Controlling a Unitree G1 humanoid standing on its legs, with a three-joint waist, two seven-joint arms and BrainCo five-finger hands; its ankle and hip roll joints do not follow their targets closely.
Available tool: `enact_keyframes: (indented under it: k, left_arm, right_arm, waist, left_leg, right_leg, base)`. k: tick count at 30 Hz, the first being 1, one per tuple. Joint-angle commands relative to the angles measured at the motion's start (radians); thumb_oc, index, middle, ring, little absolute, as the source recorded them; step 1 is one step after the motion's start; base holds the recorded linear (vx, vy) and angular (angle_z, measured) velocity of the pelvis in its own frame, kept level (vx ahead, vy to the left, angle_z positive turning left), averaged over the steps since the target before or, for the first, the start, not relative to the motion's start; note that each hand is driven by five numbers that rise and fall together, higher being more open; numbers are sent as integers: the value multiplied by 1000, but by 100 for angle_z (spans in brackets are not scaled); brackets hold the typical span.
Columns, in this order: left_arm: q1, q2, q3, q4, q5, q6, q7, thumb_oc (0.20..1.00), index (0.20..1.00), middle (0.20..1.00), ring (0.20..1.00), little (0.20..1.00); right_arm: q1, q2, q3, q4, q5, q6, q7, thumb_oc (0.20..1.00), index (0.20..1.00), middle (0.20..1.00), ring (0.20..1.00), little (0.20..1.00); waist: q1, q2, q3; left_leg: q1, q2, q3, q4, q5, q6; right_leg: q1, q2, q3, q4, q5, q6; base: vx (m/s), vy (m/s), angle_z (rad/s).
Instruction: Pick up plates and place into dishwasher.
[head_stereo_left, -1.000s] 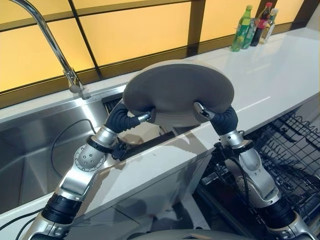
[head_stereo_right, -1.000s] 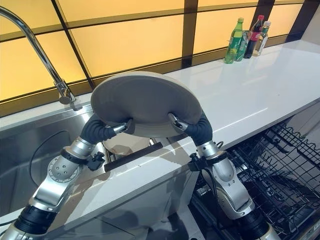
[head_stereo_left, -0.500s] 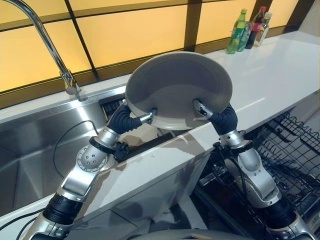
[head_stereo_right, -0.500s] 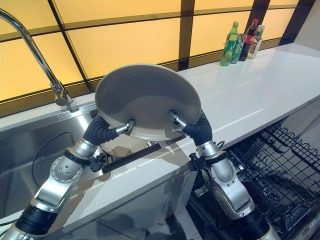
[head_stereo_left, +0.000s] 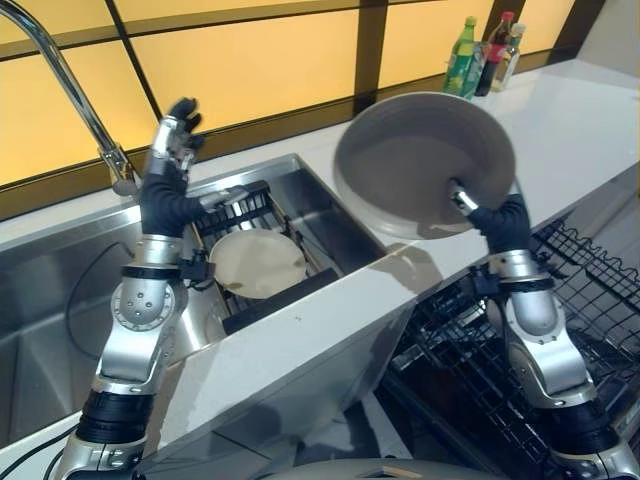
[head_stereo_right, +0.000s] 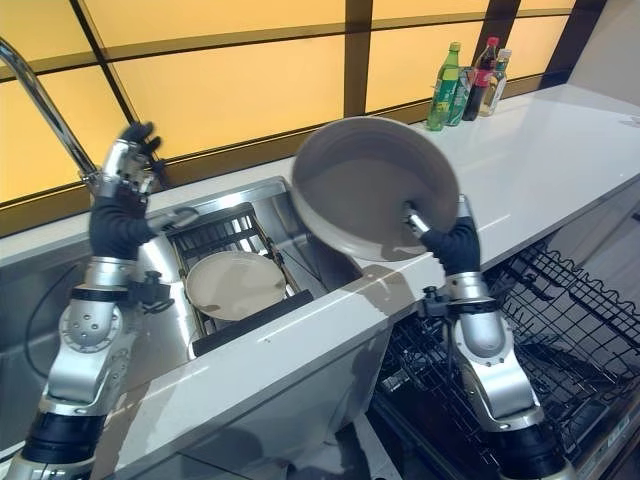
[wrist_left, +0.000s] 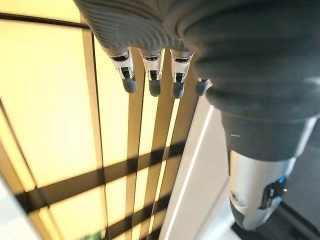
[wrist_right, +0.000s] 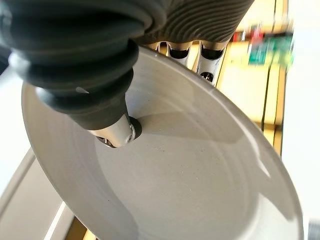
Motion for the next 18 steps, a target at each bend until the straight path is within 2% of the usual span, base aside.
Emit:
enact_keyframes:
  k: [1, 8, 11, 18]
  left_arm:
    - [-8, 41, 65, 47, 20, -54, 31, 1000, 1000, 1000, 1000, 1000]
    - [60, 61, 167, 64, 28, -48, 31, 1000, 1000, 1000, 1000, 1000]
    - [83, 78, 202, 76, 24, -48, 27, 1000, 1000, 1000, 1000, 1000]
    - [138, 103, 260, 73, 26, -42, 43, 1000, 1000, 1000, 1000, 1000]
  right_arm:
    - [27, -50, -89, -14, -33, -34, -18, 200, 200, 200, 200, 200]
    - [148, -52, -227, 9, -114, -19, -97, 200, 200, 200, 200, 200]
    - [190, -75, -278, 41, -213, 15, -154, 200, 200, 200, 200, 200]
    - [261, -118, -347, 137, -312, 69, -220, 200, 200, 200, 200, 200]
  waist:
    - [-36, -6, -61]
    - [-83, -2, -47]
    - [-101, 3, -35]
    - [-135, 28, 14]
  left_leg:
    - [-90, -52, 3, 17, -5, 53]
    - [-88, -40, 47, 28, -16, 48]
    - [-91, -38, 67, 50, -31, 47]
    - [-103, -33, 91, 105, -68, 43]
  right_leg:
    - [9, 47, 6, 110, -146, 0]
    - [-5, 49, 45, 102, -133, 7]
    - [-16, 45, 63, 100, -126, 11]
    - [-45, 44, 109, 125, -133, 19]
  base:
    - [40, -67, -26]
    - [48, -84, -22]
    - [31, -80, -25]
    - [32, -56, -18]
